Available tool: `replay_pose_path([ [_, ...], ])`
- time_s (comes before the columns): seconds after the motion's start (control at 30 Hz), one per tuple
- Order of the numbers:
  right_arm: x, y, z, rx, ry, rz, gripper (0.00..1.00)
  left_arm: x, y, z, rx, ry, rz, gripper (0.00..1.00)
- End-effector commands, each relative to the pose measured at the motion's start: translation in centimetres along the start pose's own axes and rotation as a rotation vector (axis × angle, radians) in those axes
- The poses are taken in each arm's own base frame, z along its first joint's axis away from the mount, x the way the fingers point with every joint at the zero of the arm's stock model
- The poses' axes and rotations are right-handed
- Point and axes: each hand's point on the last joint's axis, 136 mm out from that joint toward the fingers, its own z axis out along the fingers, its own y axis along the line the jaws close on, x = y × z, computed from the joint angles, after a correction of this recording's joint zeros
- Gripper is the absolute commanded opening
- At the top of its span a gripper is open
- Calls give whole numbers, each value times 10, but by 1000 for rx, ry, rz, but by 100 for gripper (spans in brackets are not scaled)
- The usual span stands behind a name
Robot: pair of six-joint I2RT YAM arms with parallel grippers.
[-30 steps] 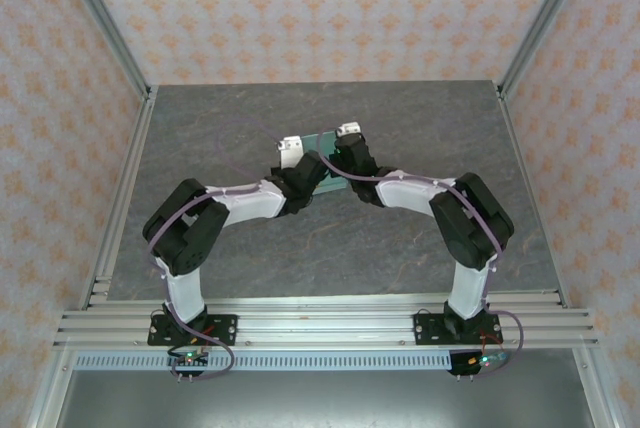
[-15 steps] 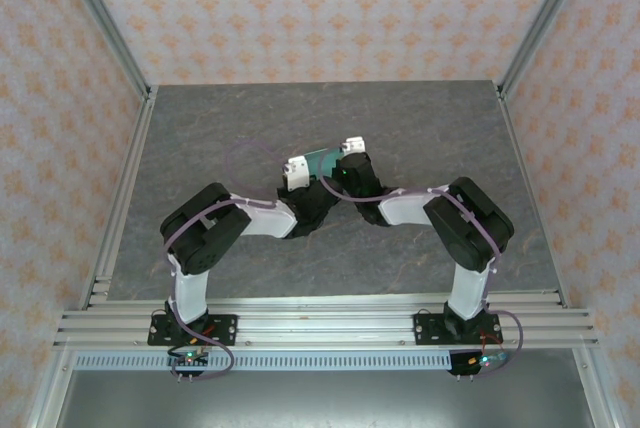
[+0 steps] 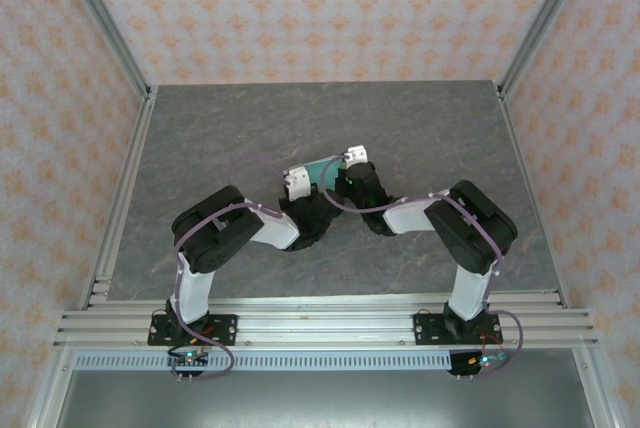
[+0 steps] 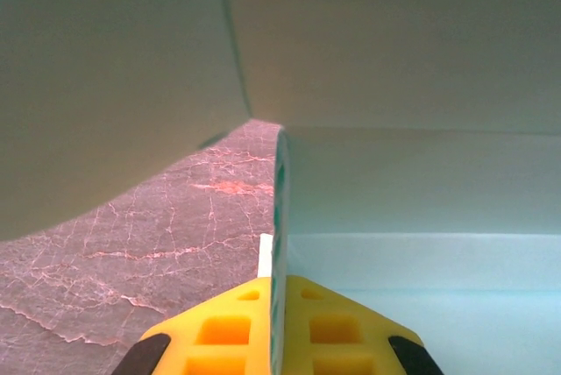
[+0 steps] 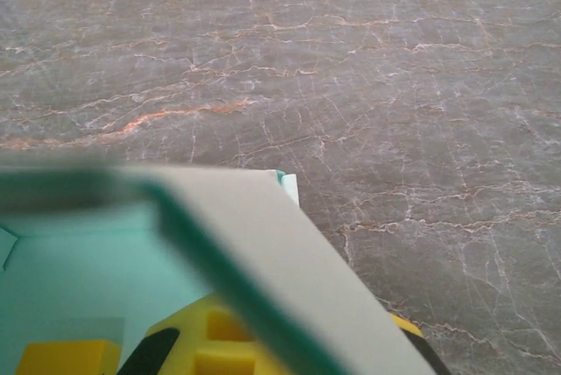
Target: Fold the paper box
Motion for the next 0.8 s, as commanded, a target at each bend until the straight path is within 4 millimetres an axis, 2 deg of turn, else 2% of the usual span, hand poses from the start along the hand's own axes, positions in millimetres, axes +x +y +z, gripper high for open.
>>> replay_pose_path([
  [0.0,59,-21,-5,54,157,-34,0,46,37,6,-68,59,205,0],
  [0.23,68,-25,-9,62,147,-8,0,55,41,1,-64,48,229,0],
  [0.4,75,-26,-8,61,155,-5,1,52,39,1,-67,27,233,0],
  [0.77,72,-29,-12,80,164,-28,6,52,36,2,-57,24,277,0],
])
